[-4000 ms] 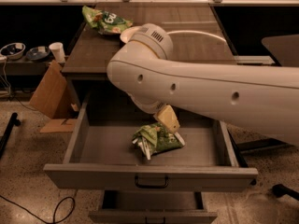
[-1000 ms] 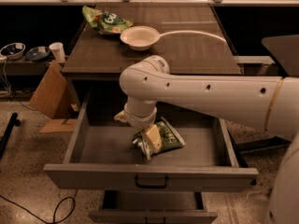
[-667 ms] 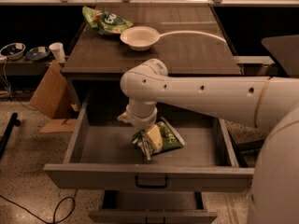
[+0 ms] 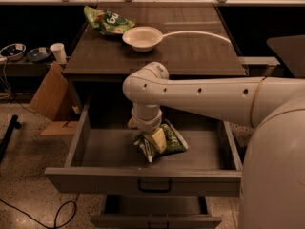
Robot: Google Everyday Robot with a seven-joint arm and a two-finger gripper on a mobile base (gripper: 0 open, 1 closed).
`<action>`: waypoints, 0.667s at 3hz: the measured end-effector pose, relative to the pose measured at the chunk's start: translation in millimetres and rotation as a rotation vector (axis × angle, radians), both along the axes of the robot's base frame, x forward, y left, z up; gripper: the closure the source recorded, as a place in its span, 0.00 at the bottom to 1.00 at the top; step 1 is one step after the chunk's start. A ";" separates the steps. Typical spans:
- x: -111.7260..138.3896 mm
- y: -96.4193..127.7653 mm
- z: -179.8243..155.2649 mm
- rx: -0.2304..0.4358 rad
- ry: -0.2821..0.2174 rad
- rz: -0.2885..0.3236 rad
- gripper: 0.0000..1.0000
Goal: Pick green jalapeno chip bag from top drawer and place on counter
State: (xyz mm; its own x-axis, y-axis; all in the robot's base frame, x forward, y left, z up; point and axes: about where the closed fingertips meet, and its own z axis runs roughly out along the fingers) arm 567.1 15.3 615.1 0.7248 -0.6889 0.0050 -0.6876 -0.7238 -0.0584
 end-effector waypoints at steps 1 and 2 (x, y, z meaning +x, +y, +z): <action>0.3 -16.0 11.9 0.001 -0.030 -0.041 0.50; -4.0 -26.1 26.5 0.004 -0.061 -0.060 0.72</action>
Offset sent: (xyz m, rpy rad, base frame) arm -0.0080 -0.0379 0.0479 0.0106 -0.1042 -0.0849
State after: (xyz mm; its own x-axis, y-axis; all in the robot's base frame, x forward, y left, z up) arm 563.1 -10.7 641.6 0.6806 -0.7313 0.0451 -0.7249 -0.6810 -0.1039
